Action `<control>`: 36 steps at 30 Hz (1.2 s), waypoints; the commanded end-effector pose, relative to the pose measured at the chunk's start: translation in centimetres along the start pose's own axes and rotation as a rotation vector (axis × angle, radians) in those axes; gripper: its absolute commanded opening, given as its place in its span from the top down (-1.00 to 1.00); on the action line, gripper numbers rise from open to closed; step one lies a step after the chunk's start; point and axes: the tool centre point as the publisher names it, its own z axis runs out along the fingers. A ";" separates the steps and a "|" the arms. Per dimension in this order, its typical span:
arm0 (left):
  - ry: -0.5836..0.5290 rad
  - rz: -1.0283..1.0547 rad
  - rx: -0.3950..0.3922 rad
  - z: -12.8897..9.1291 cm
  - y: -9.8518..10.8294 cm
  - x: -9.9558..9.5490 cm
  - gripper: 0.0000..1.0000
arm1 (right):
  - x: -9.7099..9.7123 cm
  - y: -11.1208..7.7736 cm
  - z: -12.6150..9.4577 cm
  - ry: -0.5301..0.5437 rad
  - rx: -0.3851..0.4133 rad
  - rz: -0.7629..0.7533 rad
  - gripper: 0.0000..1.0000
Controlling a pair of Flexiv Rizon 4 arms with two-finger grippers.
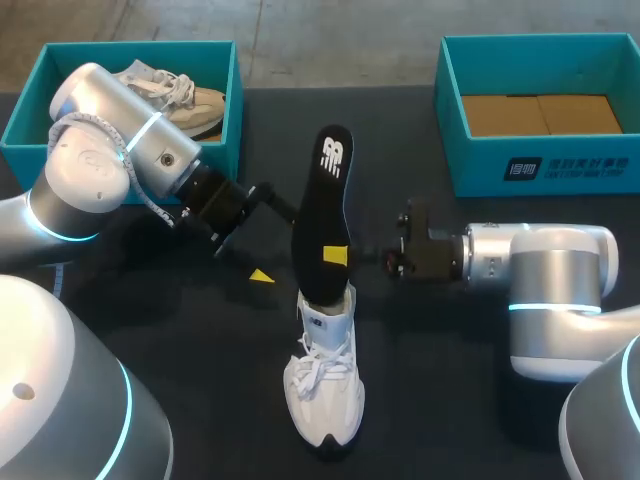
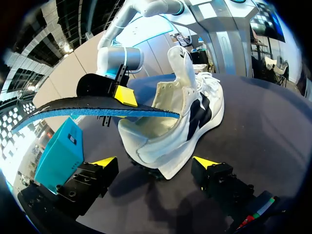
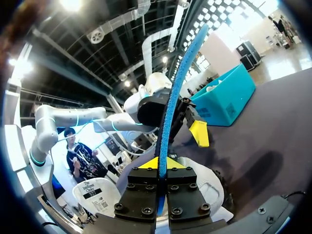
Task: Take the shoe out of the shoebox, open the shoe tongue, remove and reinsert the insole, then place the shoe into the shoebox
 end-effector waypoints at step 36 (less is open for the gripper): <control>0.000 0.001 0.000 0.1 0.1 0.0 -1.00 | 0.0 -1.3 0.1 -0.003 -0.021 0.020 1.00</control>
